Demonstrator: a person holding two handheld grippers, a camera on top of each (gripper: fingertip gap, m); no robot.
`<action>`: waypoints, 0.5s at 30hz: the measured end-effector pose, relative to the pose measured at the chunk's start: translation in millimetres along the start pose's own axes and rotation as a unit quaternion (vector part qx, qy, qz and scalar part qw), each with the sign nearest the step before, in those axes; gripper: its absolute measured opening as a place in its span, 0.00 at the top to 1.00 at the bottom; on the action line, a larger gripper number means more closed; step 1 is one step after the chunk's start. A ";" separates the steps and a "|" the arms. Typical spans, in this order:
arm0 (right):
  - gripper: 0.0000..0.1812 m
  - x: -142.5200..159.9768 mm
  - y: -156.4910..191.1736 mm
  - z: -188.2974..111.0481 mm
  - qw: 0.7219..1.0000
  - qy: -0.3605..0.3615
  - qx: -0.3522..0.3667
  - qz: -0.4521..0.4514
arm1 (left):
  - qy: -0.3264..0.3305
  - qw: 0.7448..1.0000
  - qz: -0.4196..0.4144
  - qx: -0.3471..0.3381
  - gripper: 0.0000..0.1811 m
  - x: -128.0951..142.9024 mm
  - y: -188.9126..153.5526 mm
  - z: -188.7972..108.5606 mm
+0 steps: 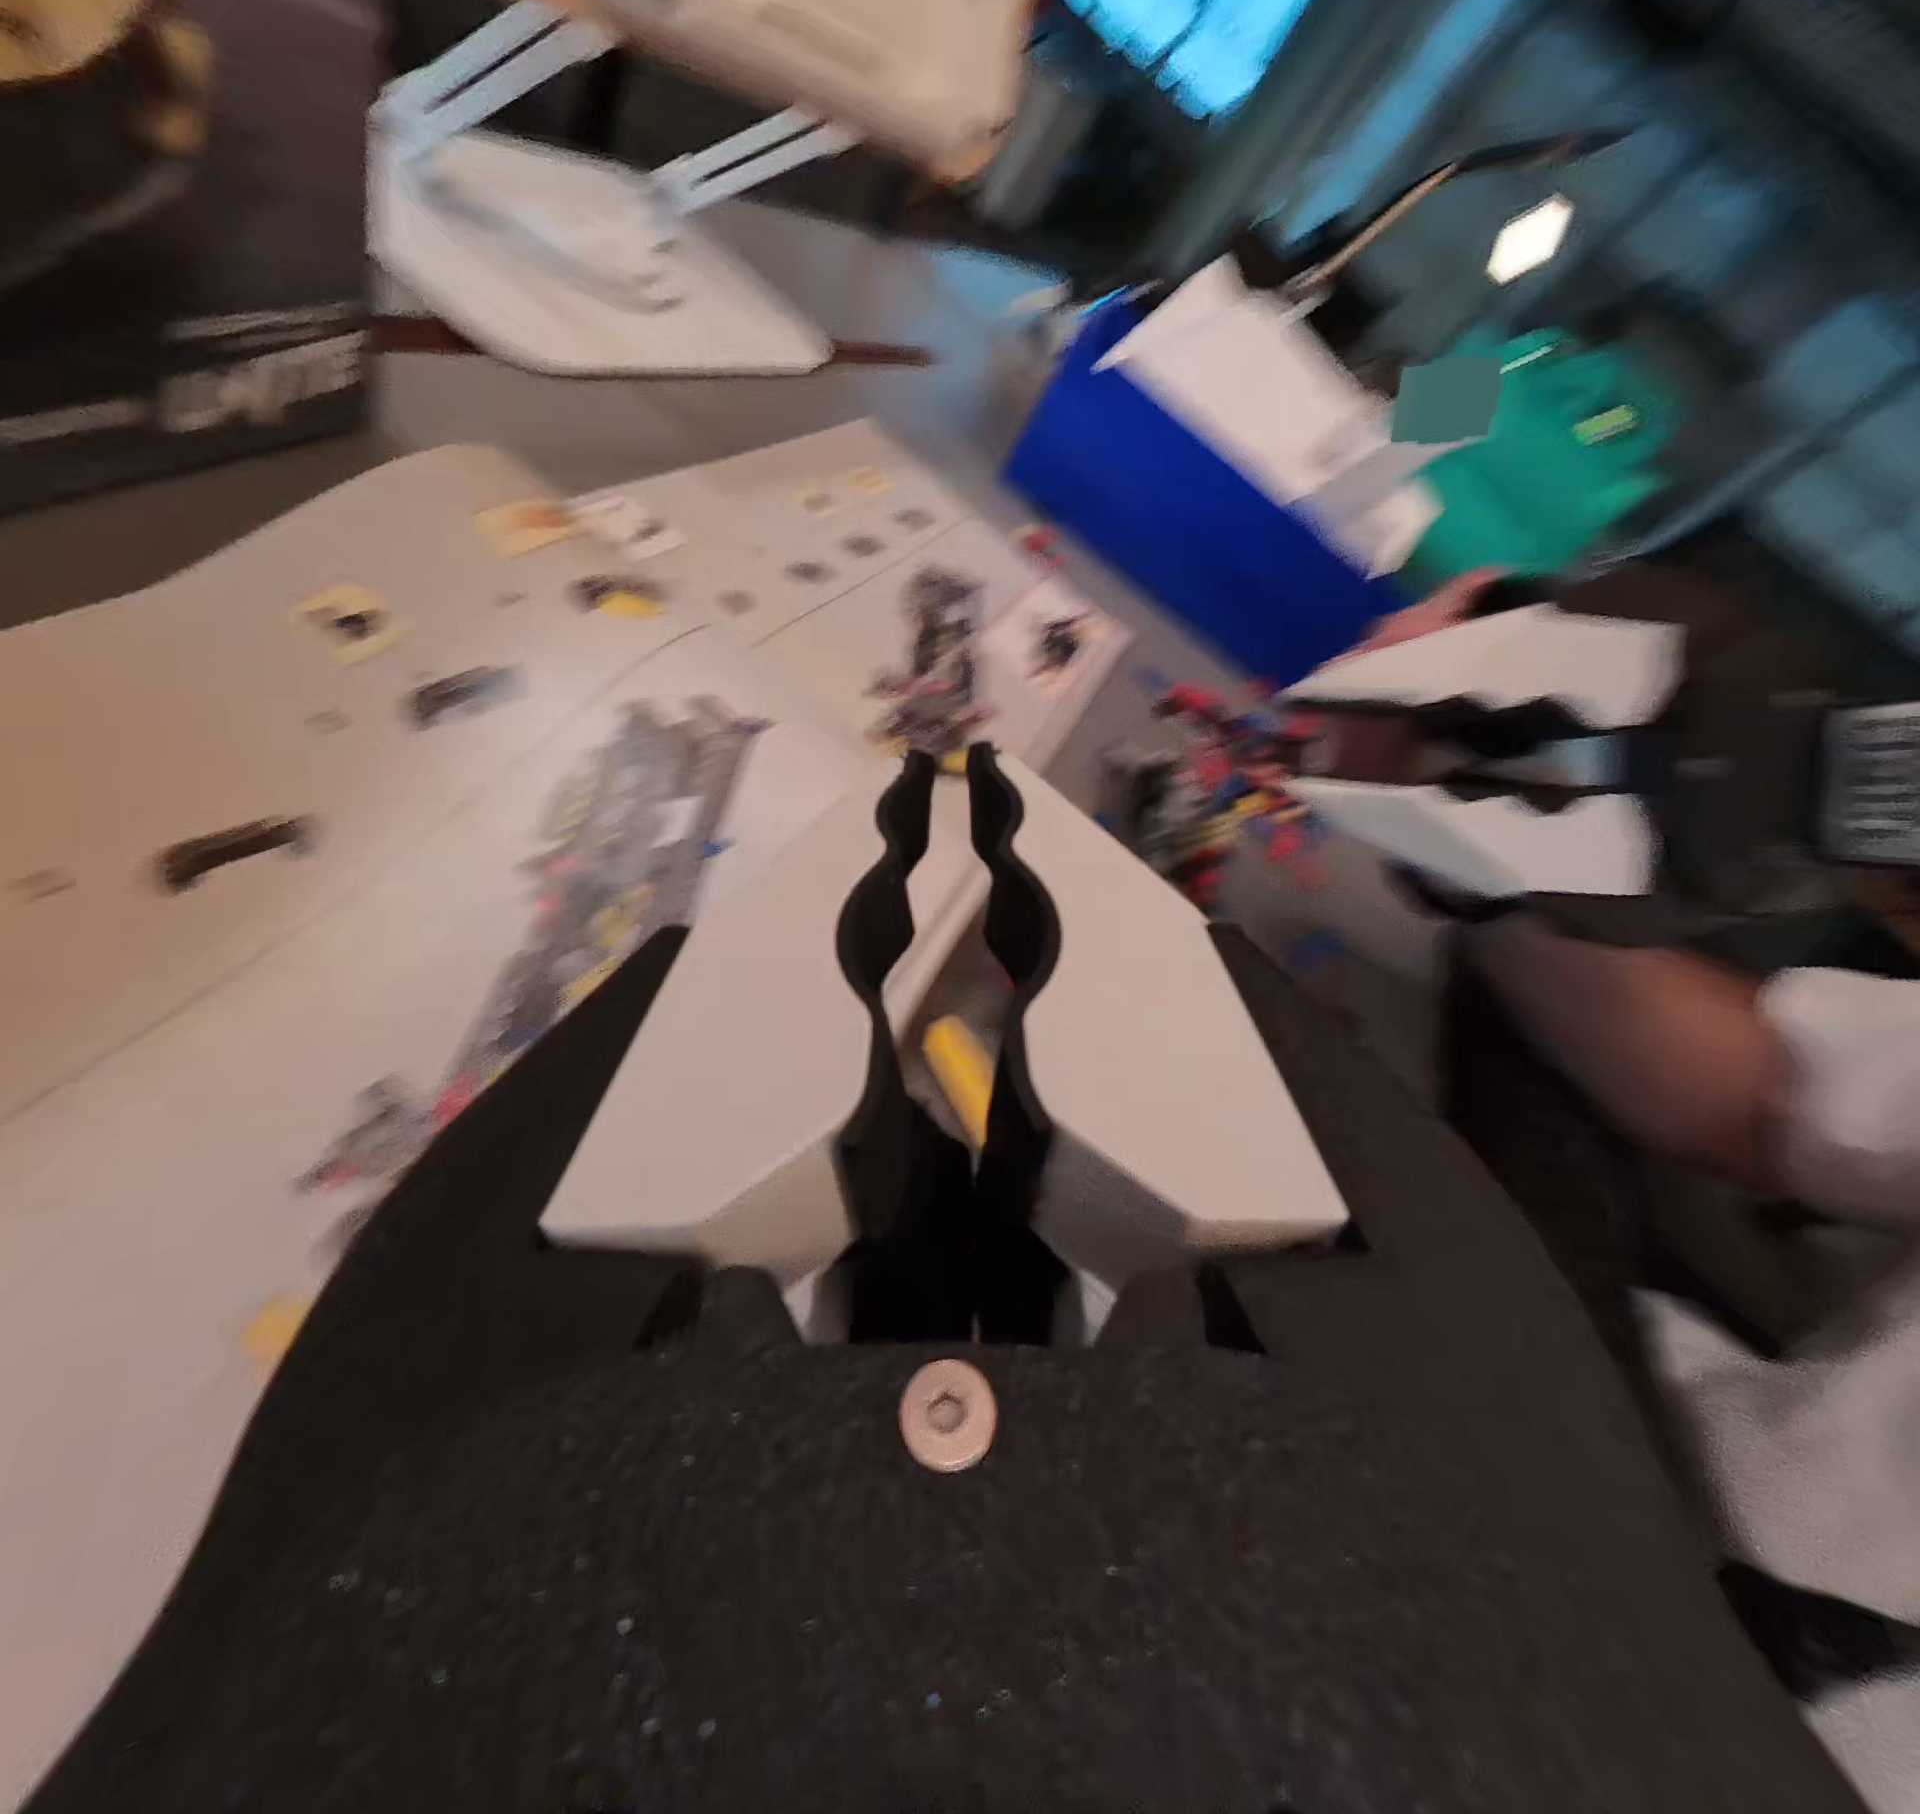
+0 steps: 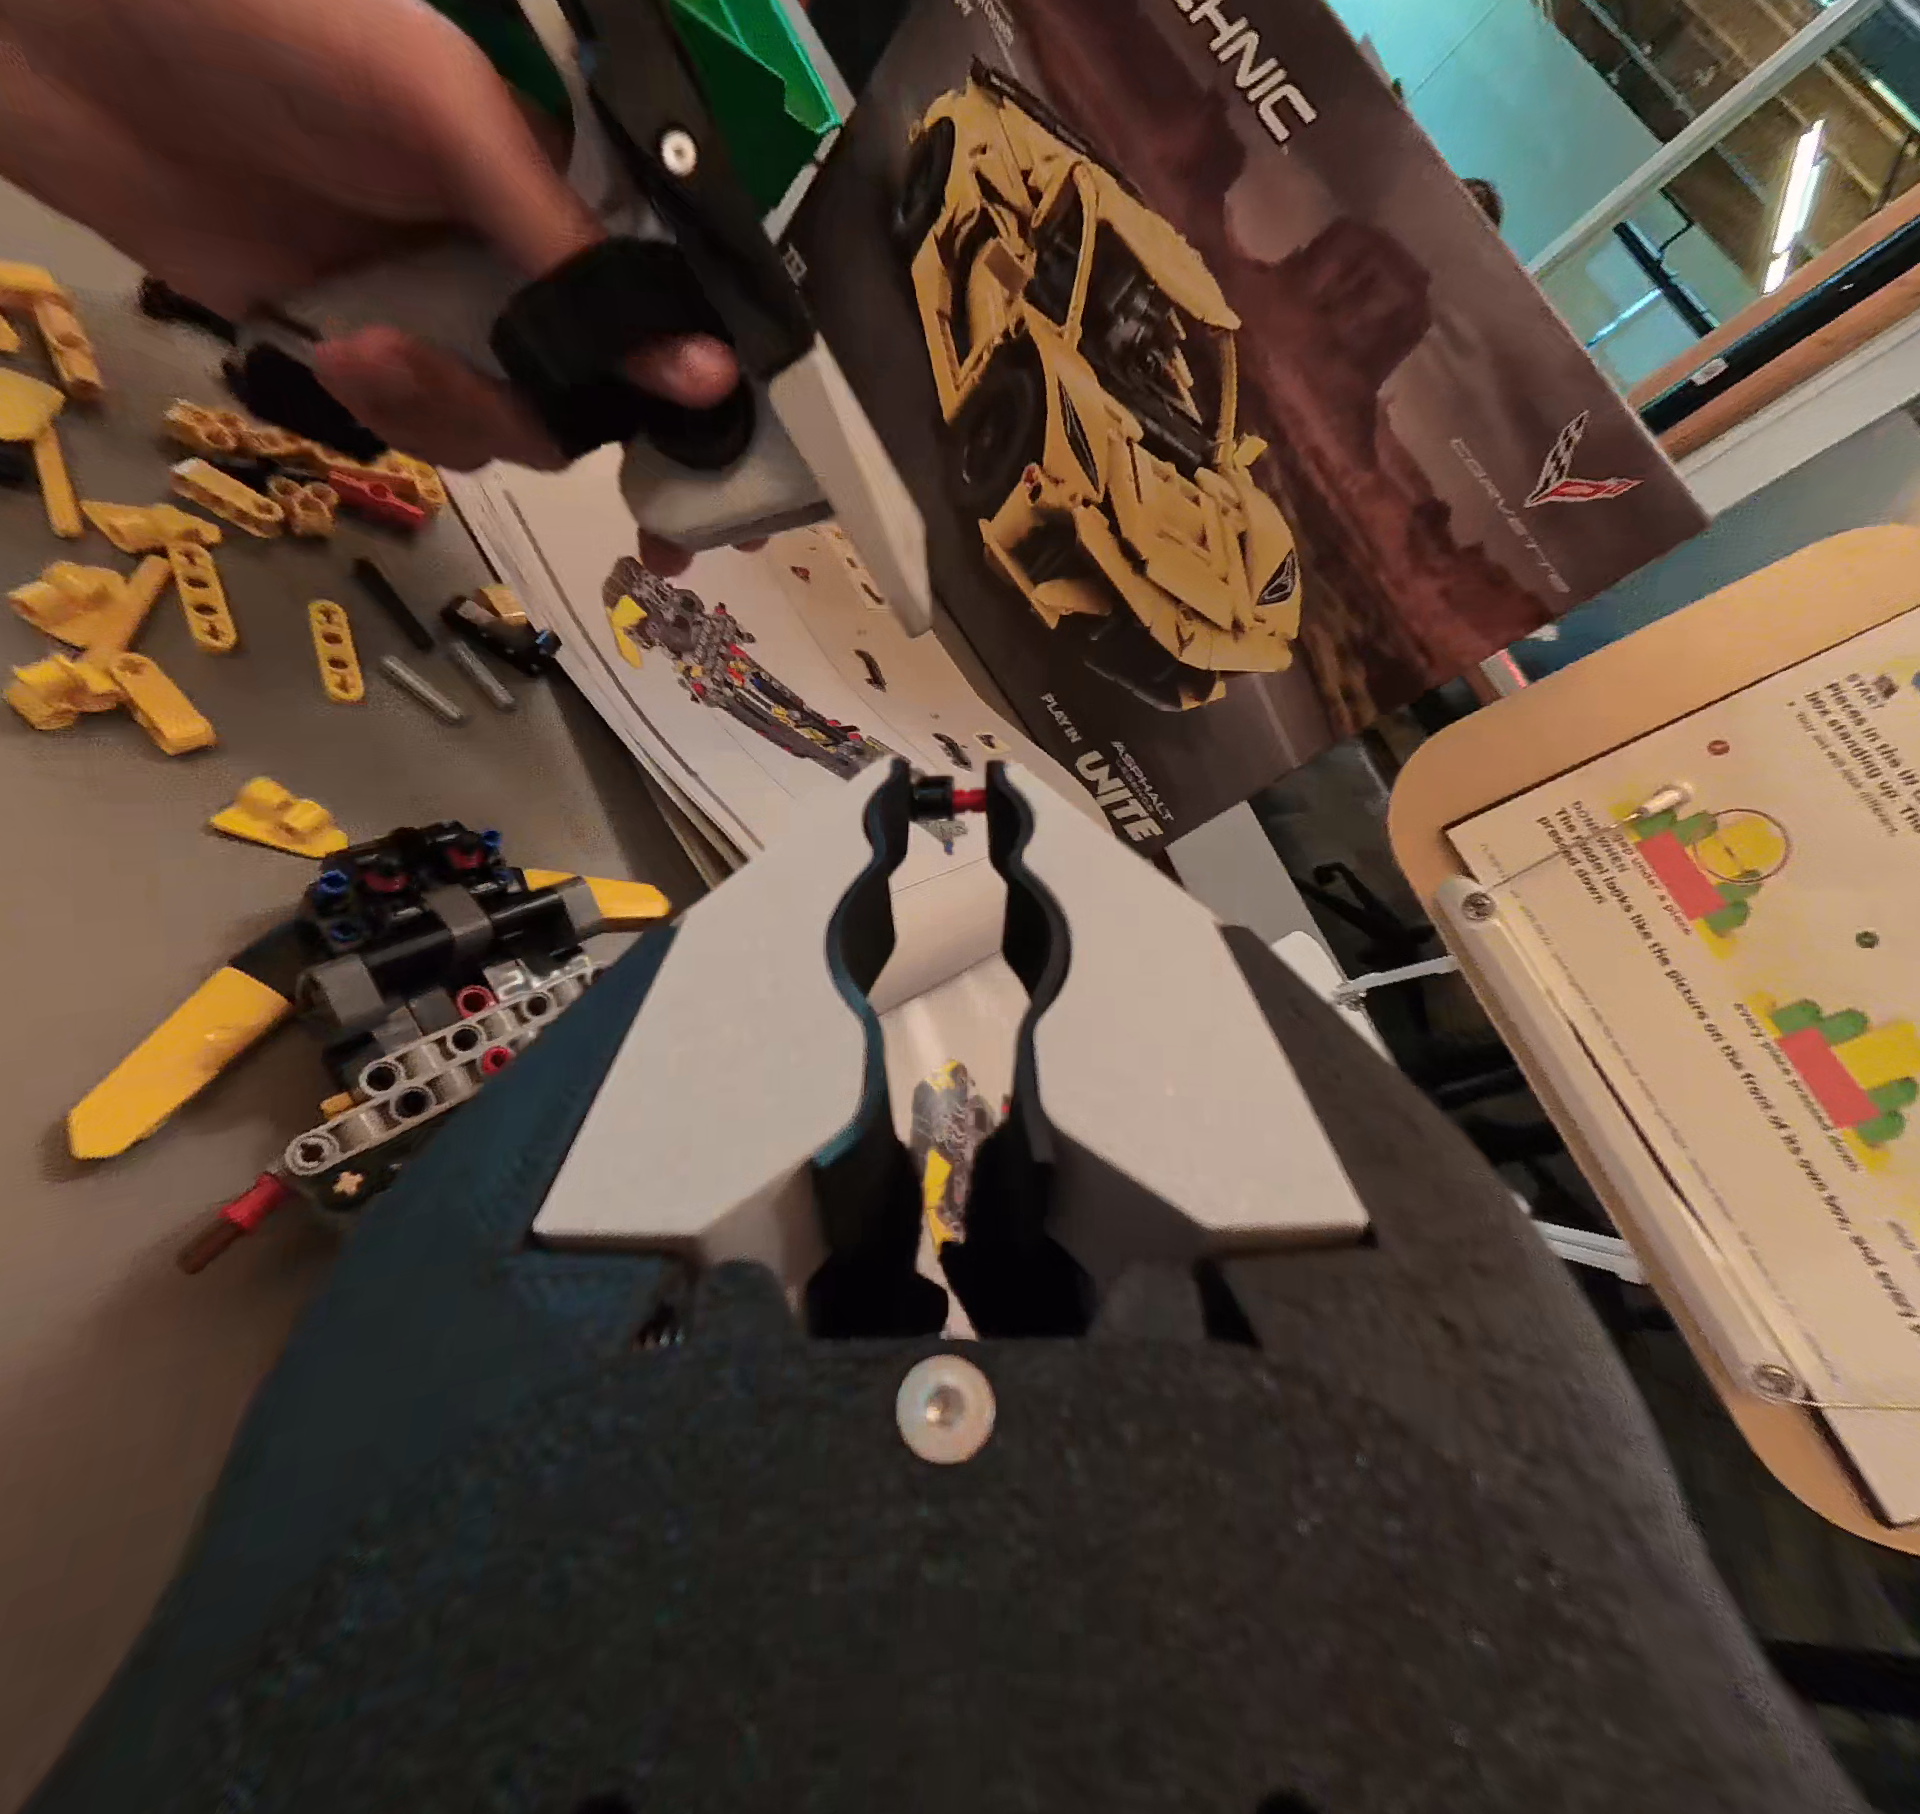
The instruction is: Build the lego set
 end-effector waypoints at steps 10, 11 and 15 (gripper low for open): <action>0.92 0.7 -1.4 3.2 0.997 -0.020 0.030 -0.072 | 0.132 0.966 0.161 -0.154 0.96 27.4 24.8 2.5; 0.92 1.2 -0.2 3.7 0.998 -0.018 0.024 -0.064 | 0.131 0.972 0.153 -0.124 0.95 29.1 17.1 5.4; 0.92 -1.8 2.1 3.3 0.998 -0.040 0.008 -0.044 | 0.099 0.992 0.077 0.018 0.91 25.0 -14.2 9.5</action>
Point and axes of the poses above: each gripper's, where its closed fingertips meet, z out along the fingers, x out of its underside, y = z × x across the jaws, the point moved 4 cm from there along -z, back along the fingers, and after that the axes turned 5 degrees about -x, right-handed, at the moved point
